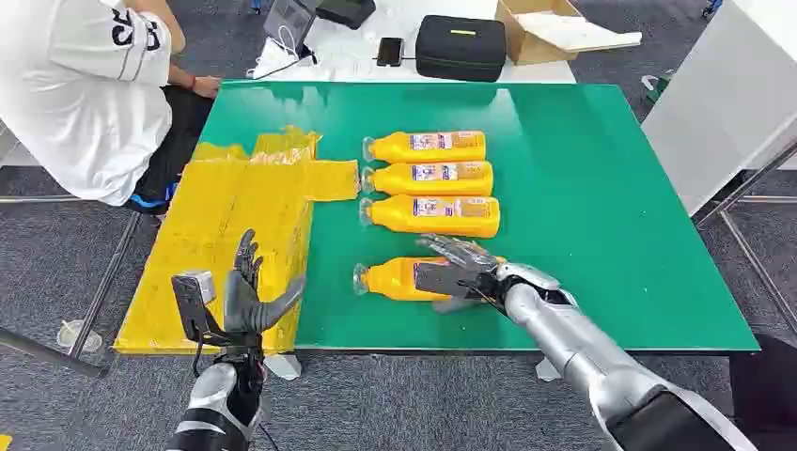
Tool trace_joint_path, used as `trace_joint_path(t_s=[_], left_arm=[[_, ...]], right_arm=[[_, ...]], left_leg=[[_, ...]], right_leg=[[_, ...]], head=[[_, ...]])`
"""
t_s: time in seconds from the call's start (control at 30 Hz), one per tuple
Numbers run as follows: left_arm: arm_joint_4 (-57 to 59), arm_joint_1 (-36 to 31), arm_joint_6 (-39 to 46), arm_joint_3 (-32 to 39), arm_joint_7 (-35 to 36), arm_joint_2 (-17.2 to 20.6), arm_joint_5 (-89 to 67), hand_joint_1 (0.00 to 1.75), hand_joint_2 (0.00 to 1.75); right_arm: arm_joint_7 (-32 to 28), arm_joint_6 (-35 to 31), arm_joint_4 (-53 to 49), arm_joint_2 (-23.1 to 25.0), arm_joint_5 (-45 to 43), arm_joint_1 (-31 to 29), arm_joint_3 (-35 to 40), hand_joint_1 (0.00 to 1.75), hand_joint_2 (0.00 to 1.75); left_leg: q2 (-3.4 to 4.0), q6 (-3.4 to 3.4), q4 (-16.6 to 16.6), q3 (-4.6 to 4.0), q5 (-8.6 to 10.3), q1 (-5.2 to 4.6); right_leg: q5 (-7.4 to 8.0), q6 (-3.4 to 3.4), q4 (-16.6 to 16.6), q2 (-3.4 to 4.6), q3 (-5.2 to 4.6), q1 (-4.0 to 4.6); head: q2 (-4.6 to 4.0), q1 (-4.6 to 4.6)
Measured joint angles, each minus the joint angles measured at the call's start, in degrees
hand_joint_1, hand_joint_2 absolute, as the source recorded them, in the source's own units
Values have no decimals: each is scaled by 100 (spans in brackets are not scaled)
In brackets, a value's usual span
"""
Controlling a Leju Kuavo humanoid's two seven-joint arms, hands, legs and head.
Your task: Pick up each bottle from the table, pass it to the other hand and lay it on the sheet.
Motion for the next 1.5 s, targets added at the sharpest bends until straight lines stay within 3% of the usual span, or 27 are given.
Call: trace_joint_path(t_s=[0.63,0.67,0.7,0.73,1.33,1.43,1.5], left_arm=[[-28,121,59,55,111,2,-52,0,175],[-35,126,63,59,114,2,-59,0,175],[-35,126,63,65,116,2,-61,0,175],[-35,127,63,70,120,2,-63,0,175],[-15,116,33,81,138,2,-68,0,175],[-4,115,22,81,120,0,-52,0,175],[-29,148,22,83,105,-2,-37,0,175]], right_arm=[[577,-577,-295,-238,524,237,155,0,175],[603,-555,-341,-258,559,257,155,54,175],[610,-533,-372,-277,575,272,155,159,175],[610,-472,-404,-293,577,279,155,175,175],[234,251,-623,-704,-83,294,221,175,175],[106,-51,-737,-732,-287,430,196,175,175],[-101,-797,-964,-618,-376,803,-77,175,175]], left_leg=[[-3,1,0,15,-1,-1],[-3,1,0,16,-1,-1],[-3,1,0,18,-2,-1],[-3,1,0,20,-2,-1],[-3,3,0,48,-3,-1],[-2,2,0,48,-4,1],[-6,1,-1,42,-6,5]], right_leg=[[-1,0,-1,-2,18,-1],[-1,0,-1,-2,19,0],[-1,0,-1,-2,19,0],[-1,0,-1,-2,20,0],[-2,0,-3,-1,48,0],[-2,0,-3,-1,50,2],[-3,0,-2,-3,52,6]], head=[[0,0],[0,0],[0,0],[2,0],[0,0],[0,0],[0,9]])
